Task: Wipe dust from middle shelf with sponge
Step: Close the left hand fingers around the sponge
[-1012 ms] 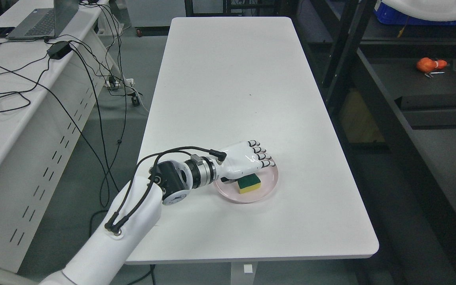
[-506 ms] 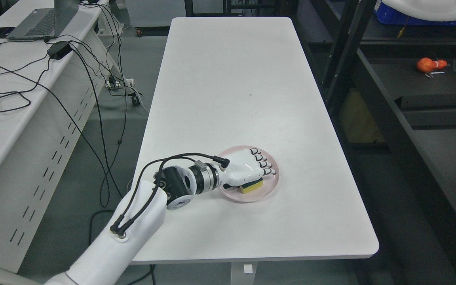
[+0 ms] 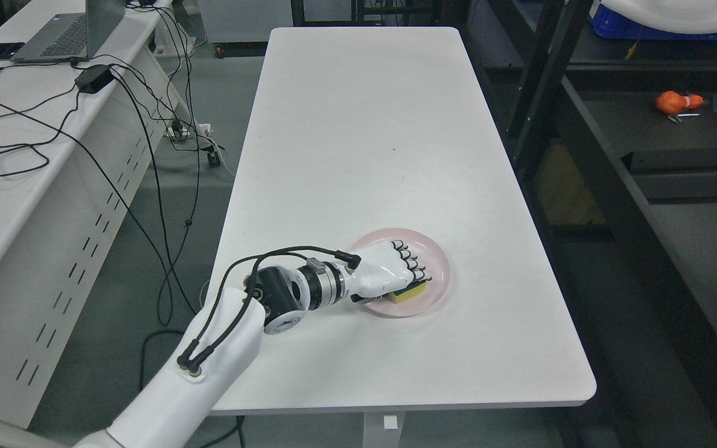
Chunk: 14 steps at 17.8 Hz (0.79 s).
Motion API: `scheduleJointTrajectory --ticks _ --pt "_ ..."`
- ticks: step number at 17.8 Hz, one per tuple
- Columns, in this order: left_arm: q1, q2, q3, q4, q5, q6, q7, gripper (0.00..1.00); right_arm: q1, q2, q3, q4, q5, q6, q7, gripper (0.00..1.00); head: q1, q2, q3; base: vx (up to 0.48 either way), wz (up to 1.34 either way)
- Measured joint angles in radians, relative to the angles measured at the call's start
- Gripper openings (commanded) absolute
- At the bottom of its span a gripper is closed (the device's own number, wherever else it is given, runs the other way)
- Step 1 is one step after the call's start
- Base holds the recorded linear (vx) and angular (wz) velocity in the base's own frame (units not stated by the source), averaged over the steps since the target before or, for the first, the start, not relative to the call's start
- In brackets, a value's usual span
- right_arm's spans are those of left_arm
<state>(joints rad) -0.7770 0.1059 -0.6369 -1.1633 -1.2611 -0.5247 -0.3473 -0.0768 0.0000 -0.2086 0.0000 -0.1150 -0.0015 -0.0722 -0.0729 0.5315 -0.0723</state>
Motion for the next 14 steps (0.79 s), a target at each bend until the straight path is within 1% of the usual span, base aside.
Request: scheduleJointTrajectory --ticks 3,8,10,11,13,14 --pt "0.002 0.000 0.001 0.004 0.012 -0.010 -0.007 0.57 0.000 0.000 0.000 0.000 0.000 0.000 0.000 1.00 0.0000 0.000 0.000 0.000 0.00" --pt "0.003 0.000 0.007 0.008 0.068 -0.020 -0.030 0.28 0.000 0.000 0.000 0.000 0.000 0.000 0.000 1.00 0.0000 0.000 0.000 0.000 0.00" --pt "0.002 0.000 0.013 0.010 0.109 -0.027 -0.033 0.13 0.000 0.000 0.000 0.000 0.000 0.000 0.000 1.00 0.0000 0.000 0.000 0.000 0.00" --pt "0.002 0.000 0.017 0.010 0.128 -0.038 -0.040 0.01 0.000 0.000 0.000 0.000 0.000 0.000 0.000 1.00 0.0000 0.000 0.000 0.000 0.00" --pt "0.002 0.001 0.030 0.014 0.169 -0.074 -0.063 0.01 0.000 0.000 0.000 0.000 0.000 0.000 0.000 1.00 0.0000 0.000 0.000 0.000 0.00" --pt "0.002 0.001 0.037 0.017 0.184 -0.089 -0.072 0.16 0.000 0.000 0.000 0.000 0.000 0.000 0.000 1.00 0.0000 0.000 0.000 0.000 0.00"
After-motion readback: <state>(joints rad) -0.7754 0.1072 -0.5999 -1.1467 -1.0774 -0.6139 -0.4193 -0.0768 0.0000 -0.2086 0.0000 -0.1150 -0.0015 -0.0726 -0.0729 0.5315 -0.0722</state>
